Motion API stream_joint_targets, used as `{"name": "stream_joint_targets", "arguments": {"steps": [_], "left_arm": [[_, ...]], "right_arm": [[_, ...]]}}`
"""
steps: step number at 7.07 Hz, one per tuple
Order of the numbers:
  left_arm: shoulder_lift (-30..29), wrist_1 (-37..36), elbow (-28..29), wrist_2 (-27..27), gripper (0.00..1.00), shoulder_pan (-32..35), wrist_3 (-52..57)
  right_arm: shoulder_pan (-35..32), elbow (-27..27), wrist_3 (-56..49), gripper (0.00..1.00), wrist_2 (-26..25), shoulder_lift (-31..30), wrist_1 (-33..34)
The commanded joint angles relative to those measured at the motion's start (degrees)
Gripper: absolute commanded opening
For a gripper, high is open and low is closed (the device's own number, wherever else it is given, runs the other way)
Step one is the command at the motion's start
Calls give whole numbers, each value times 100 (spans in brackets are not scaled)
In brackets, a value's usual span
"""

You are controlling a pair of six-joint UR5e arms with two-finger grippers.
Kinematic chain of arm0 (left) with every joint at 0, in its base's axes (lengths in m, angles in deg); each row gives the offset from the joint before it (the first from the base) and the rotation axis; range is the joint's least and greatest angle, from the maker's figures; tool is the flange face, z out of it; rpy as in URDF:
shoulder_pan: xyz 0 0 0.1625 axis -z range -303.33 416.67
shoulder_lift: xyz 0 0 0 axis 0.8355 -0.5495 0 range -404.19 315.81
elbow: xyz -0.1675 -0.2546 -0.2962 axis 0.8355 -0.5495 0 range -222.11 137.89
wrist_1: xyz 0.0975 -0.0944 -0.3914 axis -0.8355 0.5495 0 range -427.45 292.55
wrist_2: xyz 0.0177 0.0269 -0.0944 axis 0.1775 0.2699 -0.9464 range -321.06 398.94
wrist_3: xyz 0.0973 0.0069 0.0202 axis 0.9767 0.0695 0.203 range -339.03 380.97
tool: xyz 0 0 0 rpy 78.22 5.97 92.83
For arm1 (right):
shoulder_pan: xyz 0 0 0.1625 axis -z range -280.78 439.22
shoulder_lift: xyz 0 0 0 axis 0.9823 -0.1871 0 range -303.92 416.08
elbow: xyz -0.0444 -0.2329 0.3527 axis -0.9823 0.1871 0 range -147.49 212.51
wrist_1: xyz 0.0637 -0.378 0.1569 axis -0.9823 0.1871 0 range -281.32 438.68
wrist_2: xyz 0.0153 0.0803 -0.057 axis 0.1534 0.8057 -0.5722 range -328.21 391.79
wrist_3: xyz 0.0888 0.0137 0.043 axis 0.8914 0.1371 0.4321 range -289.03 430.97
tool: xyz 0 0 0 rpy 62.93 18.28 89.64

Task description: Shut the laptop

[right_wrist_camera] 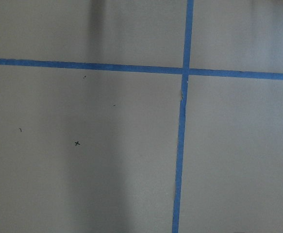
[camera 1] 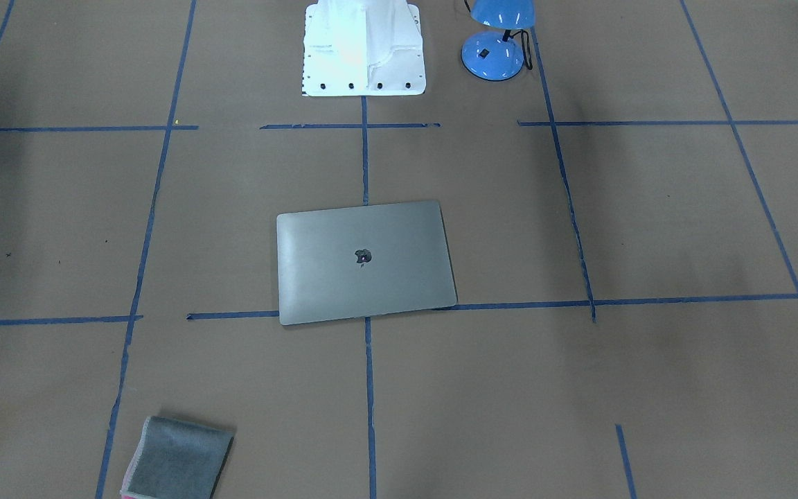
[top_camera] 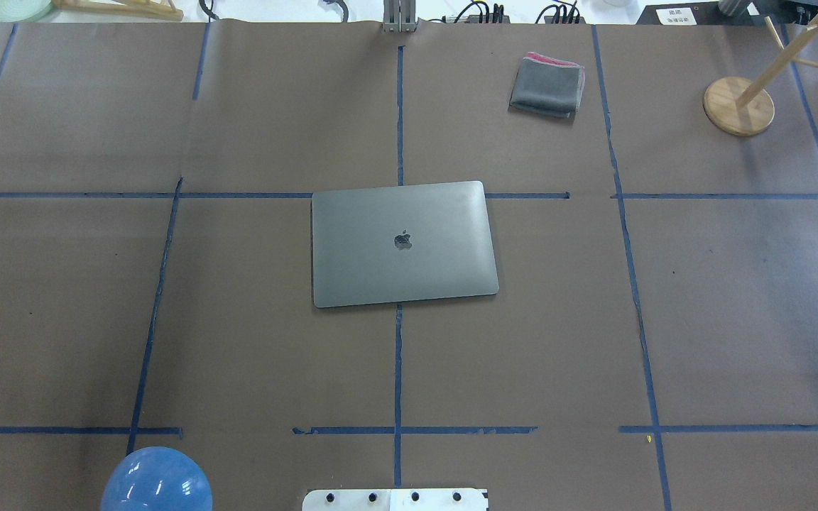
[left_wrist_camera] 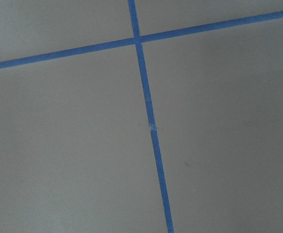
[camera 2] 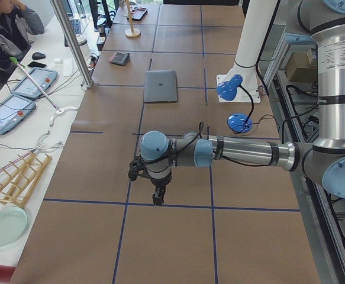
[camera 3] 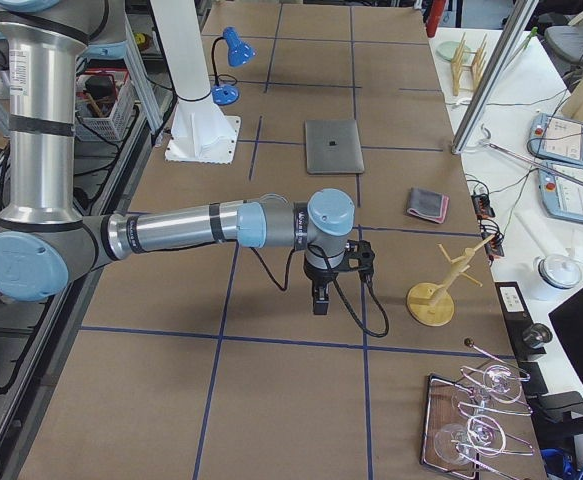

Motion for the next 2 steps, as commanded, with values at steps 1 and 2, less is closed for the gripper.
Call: {"name": "stream_joint_targets", "arguments": {"steps": [1, 2], "left_arm": [[0, 0, 1, 0, 100, 0, 9], [0, 0, 1, 0, 100, 0, 0]], "right_arm": [[0, -1, -9, 100, 0, 0, 1], [0, -1, -9, 100, 0, 0, 1]]}}
